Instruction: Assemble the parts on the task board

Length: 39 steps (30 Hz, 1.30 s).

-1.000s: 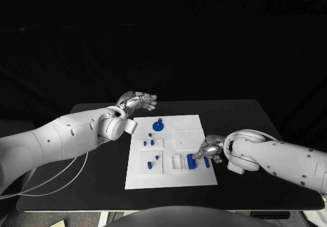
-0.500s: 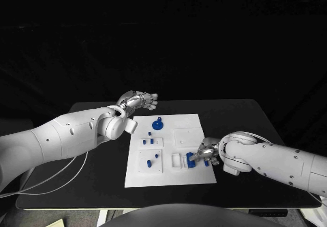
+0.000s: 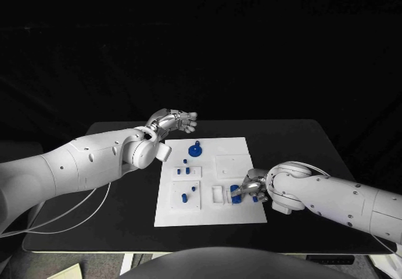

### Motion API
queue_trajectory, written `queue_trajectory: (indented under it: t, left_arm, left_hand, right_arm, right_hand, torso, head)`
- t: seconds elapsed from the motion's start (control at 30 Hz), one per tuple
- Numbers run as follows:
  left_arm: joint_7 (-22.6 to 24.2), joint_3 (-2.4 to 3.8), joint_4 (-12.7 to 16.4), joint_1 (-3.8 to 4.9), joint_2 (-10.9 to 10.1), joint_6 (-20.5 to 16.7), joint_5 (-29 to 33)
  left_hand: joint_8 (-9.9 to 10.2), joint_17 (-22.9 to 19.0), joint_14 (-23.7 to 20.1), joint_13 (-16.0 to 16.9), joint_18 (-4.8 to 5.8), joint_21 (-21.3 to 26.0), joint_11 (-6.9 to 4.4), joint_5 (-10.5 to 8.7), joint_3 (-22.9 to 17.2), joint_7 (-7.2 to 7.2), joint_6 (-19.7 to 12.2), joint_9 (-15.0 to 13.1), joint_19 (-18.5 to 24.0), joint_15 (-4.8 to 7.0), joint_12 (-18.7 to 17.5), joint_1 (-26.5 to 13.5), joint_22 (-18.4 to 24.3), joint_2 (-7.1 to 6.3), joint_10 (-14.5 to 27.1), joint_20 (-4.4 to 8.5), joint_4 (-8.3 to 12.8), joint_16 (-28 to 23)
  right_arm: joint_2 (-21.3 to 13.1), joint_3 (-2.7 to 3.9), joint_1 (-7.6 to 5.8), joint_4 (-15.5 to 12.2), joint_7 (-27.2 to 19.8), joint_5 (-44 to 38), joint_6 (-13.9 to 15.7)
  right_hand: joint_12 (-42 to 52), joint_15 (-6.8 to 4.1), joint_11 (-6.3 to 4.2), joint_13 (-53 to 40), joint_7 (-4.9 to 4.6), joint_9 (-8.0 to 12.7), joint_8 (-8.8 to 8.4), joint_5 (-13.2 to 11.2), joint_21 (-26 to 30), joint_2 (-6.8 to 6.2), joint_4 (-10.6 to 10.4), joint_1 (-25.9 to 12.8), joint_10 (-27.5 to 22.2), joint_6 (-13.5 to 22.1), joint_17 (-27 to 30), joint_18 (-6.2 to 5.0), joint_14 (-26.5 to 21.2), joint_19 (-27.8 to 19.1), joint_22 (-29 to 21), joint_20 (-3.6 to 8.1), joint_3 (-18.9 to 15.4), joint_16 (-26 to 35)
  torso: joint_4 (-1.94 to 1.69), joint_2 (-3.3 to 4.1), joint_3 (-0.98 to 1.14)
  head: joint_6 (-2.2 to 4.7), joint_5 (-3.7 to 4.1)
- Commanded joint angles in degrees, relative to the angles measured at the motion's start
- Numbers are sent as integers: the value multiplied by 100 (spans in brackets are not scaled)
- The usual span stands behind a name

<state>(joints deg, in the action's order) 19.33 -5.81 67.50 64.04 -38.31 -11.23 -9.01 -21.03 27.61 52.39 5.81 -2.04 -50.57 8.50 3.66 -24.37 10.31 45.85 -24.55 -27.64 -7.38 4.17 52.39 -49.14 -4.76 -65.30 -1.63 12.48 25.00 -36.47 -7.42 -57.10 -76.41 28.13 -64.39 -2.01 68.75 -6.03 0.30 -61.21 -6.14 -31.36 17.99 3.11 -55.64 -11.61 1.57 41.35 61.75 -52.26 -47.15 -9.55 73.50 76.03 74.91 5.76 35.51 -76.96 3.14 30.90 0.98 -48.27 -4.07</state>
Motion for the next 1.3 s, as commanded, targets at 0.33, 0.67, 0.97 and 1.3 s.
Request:
queue_trajectory:
  t: [0.33,0.67,0.97,1.3]
  left_arm:
    - [33,3,10,-2,15,110,35]
    - [32,3,-6,-2,30,130,36]
    - [24,3,-22,-3,27,144,36]
    - [2,3,-27,-3,13,160,36]
  left_hand:
    - [-24,14,-61,-9,-47,39,0,-30,42,4,-55,9,36,-14,-16,-61,0,-4,54,-9,18,-55]
    - [-21,27,-66,-13,-46,46,4,-35,59,11,-73,18,42,-22,-14,-106,-1,11,64,-18,-7,-76]
    - [-20,33,-67,-15,-48,49,5,-34,57,13,-81,22,44,-22,-15,-106,-2,24,70,-18,-8,-84]
    - [16,57,-68,-24,-53,55,13,-31,61,48,-177,49,50,-26,-15,-96,-8,21,92,-24,10,-113]
  right_arm:
    - [162,-27,82,130,-9,-70,-145]
    - [210,-31,82,162,-11,-77,-149]
    - [133,-33,82,47,-100,-54,230]
    - [-143,-30,-11,-387,-117,272,516]
  right_hand:
    - [5,-21,-26,-25,-38,-3,-31,-27,-43,58,-3,34,10,-22,-23,-545,-34,-28,121,42,41,-14]
    - [-19,-21,-28,-60,-35,-56,-23,-28,-95,350,152,190,16,-53,-59,-545,-26,-65,121,29,292,15]
    - [-59,-57,-71,-77,13,-132,52,-27,-149,591,344,217,63,-251,-89,-545,-9,-85,114,-26,520,55]
    - [-93,-110,-126,-85,70,-201,102,-31,-195,501,240,-55,135,-403,-118,-545,9,-59,104,-40,581,81]
  torso:
    - [16,20,3]
    - [14,26,-9]
    - [17,33,-4]
    - [20,39,-6]
  head:
    - [11,-23]
    - [-3,-16]
    - [-3,-26]
    - [-9,-60]
